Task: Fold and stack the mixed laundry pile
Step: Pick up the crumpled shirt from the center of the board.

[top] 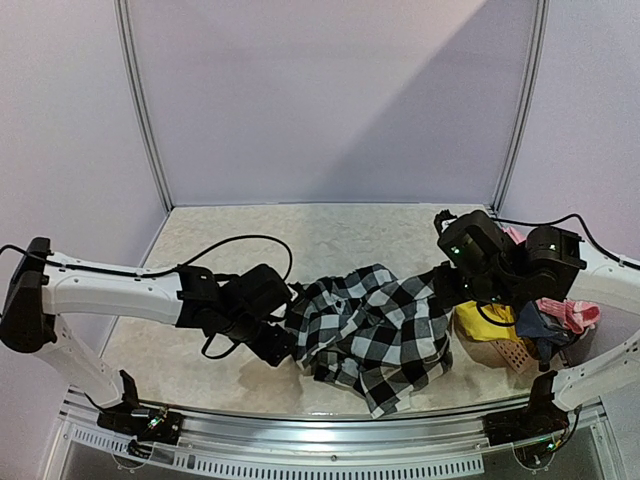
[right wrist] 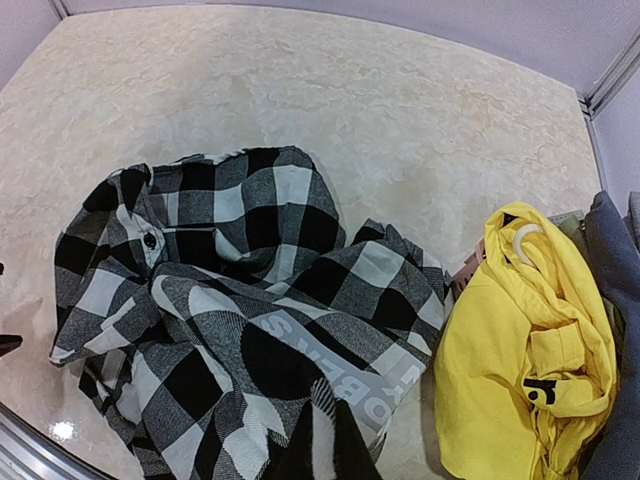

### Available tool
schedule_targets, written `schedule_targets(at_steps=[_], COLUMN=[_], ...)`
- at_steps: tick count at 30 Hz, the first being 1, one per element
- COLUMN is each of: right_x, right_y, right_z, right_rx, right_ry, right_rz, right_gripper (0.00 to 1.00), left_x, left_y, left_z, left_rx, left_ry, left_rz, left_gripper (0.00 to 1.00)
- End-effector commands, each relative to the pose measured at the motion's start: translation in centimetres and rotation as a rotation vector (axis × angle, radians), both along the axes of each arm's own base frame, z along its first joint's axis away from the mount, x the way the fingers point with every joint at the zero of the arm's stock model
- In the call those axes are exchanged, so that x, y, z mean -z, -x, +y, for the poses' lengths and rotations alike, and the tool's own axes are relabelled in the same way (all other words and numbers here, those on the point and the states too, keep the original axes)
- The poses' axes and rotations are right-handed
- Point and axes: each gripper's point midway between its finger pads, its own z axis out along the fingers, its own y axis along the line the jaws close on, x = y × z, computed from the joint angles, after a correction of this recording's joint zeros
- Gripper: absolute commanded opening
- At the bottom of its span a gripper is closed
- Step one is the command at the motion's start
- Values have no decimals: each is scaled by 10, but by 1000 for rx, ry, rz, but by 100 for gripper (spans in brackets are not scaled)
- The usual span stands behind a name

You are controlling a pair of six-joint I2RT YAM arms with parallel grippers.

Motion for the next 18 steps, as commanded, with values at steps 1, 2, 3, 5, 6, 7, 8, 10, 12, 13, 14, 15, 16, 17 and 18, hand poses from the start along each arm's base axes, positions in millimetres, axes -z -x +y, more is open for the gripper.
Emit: schedule_targets(at_steps=[1,2,3,5,6,7,8,10,12,13,14,15,16,17,18], right_x=[-12,-12,-13,-13,-13,-13,-13,-12,-12,-12,-13,-13,-13,-14,-14], right_y=[0,0,0,0,0,0,0,0,0,0,0,0,1,1,1], right_z=[-7,-7,-7,-8,-8,-8,-8,-7,-6,-6,-5,-5,-4,-5,-5], right_rx=[26,27,26,26,27,27,27,24,21,18,16,15,12,11,10], right_ry=[-29,-29,-29,-28,-29,-29,-29,-28,-26,-25,-23,-23,-23,-19,-18], right_rz=[-18,-18,-18,-17,-18,-17,-17,-15,-11,-9,-8,-6,-4,-2,-1], right_gripper=[0,0,0,0,0,0,0,0,0,0,0,0,0,0,0], left_x=[-4,-3,0,7,10,14,16,21,24,26,27,29,31,34,36], left_y=[8,13,17,27,31,34,36,36,33,32,30,28,27,25,23], left_z=[-23,-26,-28,-31,-31,-32,-34,-36,-37,-39,-40,-41,-42,-42,-41], left_rx=[81,105,129,175,187,199,207,209,199,194,189,184,179,169,159], left_ry=[41,40,32,12,1,-6,-15,-32,-54,-62,-66,-72,-76,-83,-91], left_rz=[13,20,25,41,43,47,45,37,19,12,4,-4,-10,-16,-22], left_gripper=[83,84,84,84,84,84,84,83,81,80,78,76,74,72,71])
